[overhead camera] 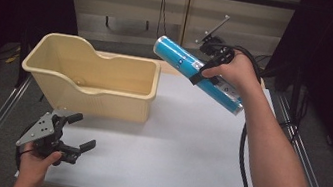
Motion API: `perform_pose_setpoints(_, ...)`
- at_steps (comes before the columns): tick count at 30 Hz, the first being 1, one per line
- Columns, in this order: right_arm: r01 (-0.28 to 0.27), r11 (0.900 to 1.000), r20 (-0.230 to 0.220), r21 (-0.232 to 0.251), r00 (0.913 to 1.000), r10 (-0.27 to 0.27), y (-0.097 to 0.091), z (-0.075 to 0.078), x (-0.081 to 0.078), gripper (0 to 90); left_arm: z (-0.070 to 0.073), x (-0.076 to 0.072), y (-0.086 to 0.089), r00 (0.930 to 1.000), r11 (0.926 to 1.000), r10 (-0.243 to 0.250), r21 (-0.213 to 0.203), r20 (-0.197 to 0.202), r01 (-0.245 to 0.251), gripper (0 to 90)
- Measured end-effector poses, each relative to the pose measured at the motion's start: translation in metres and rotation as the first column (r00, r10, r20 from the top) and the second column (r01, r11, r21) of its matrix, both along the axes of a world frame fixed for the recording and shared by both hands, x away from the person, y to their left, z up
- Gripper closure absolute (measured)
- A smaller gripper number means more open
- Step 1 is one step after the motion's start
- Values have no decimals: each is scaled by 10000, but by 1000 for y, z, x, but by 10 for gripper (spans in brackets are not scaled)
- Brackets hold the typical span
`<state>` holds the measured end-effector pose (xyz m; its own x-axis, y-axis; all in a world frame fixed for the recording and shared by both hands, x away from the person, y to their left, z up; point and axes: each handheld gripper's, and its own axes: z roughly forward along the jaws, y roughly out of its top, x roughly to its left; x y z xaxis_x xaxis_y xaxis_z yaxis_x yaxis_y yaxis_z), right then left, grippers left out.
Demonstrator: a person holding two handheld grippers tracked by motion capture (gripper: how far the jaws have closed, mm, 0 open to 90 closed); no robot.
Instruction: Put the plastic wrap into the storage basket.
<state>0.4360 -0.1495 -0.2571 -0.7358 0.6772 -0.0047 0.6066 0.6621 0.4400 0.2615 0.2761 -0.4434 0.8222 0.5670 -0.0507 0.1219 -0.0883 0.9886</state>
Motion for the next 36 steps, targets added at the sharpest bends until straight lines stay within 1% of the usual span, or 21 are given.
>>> perform_pose_setpoints(11, -533, 9986, 27, 39, 9986, 533, 24, 2, 4, 323, 0, 0, 2, 10000, 10000, 25, -93, -22, -25, 4)
perform_pose_setpoints(16, -678, 9977, 96, 26, 9977, 678, 30, 3, 6, 323, 0, 0, 2, 10000, 10000, 25, -72, -40, -25, 4)
perform_pose_setpoints(20, -786, 9969, 23, 9, 9969, 786, 35, 3, 7, 323, 0, 0, 2, 10000, 10000, -7, -36, -23, 7, 4)
perform_pose_setpoints(23, -952, 9954, -12, -104, 9955, 952, 41, 2, 7, 323, 0, 0, 1, 10000, 9999, 34, -99, -19, -34, 4)
perform_pose_setpoints(28, -1172, 9931, -32, -105, 9931, 1172, 48, -1, 8, 323, 0, 0, 1, 10000, 10000, -4, -46, -11, 4, 4)
perform_pose_setpoints(32, -1305, 9914, -88, -56, 9914, 1305, 52, -2, 8, 322, 0, 0, 2, 10000, 10000, 6, -88, -20, -6, 4)
perform_pose_setpoints(33, -1226, 9924, -104, -78, 9924, 1225, 55, -2, 8, 323, 0, 0, 2, 10000, 9999, 14, -108, -27, -14, 4)
perform_pose_setpoints(34, -1331, 9911, -47, -94, 9911, 1331, 55, -3, 8, 323, 0, 0, 2, 10000, 10000, 13, -91, -10, -13, 4)
perform_pose_setpoints(36, -1372, 9905, -49, -26, 9905, 1372, 58, -2, 8, 323, 0, 0, 2, 10000, 10000, -5, -64, -8, 5, 4)
